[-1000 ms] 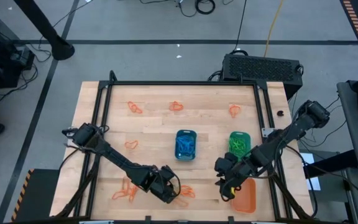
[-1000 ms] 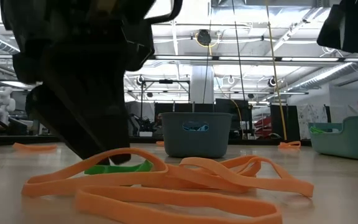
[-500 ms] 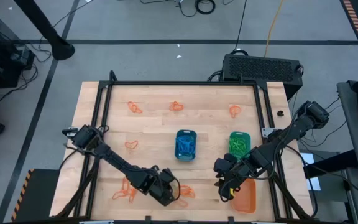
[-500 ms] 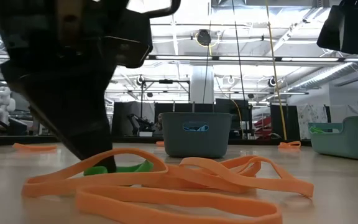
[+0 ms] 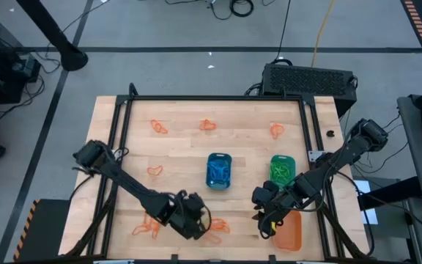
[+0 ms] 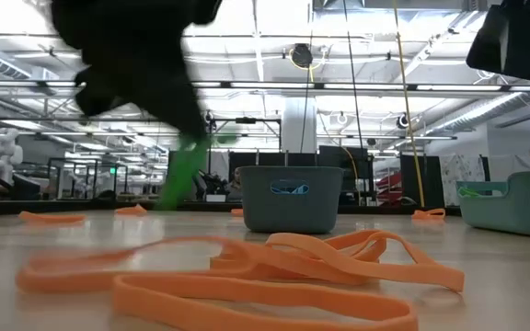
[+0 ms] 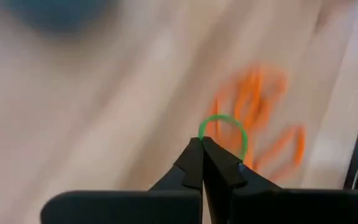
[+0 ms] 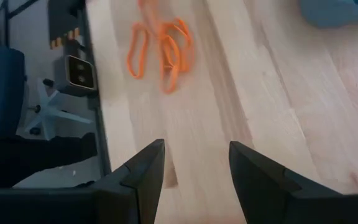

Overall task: Sort rubber bands into baskets
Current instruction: Put the green rubberband into the light blue bin

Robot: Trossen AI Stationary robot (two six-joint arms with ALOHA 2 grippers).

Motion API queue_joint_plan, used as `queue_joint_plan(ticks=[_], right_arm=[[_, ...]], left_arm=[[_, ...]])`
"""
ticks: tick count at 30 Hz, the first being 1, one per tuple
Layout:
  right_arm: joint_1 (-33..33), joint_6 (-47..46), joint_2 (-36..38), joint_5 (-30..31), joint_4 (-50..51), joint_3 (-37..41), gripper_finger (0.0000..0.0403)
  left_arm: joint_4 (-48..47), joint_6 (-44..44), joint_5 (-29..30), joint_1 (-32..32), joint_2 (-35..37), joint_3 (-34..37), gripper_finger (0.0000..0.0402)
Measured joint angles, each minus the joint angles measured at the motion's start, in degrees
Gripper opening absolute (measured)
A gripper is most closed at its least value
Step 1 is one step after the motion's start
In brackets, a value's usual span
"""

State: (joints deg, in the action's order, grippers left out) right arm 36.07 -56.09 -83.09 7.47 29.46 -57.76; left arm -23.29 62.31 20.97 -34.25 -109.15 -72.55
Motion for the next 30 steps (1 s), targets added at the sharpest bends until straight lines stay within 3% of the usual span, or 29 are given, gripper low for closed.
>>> queue_joint_plan(ticks=[4, 8, 15, 21, 30], right_arm=[[-0.59, 2.34, 0.02, 0.28, -3.54, 0.02, 0.0171], [-1.90, 7.14, 0.02, 3.02, -10.55, 0.04, 0.0171], [-6.03, 11.80, 0.04, 6.21, -21.12, 0.04, 0.0171], [-8.98, 11.97, 0.04, 6.07, -23.56, 0.04, 0.0174], [-12.45, 11.33, -0.53, 2.74, -25.27, 0.04, 0.0227]], left_arm=[[0.44, -2.37, 7.70, 0.69, 4.69, -0.01, 0.0002], [3.81, -7.04, 10.89, 2.05, 8.48, -0.07, 0.0001], [12.04, -13.24, 10.64, 3.77, 10.26, -0.07, 0.0001], [12.42, -13.34, 10.62, 4.71, 10.26, -0.07, 0.0000], [12.68, -14.87, 10.64, 6.18, 10.26, -0.07, 0.0000]])
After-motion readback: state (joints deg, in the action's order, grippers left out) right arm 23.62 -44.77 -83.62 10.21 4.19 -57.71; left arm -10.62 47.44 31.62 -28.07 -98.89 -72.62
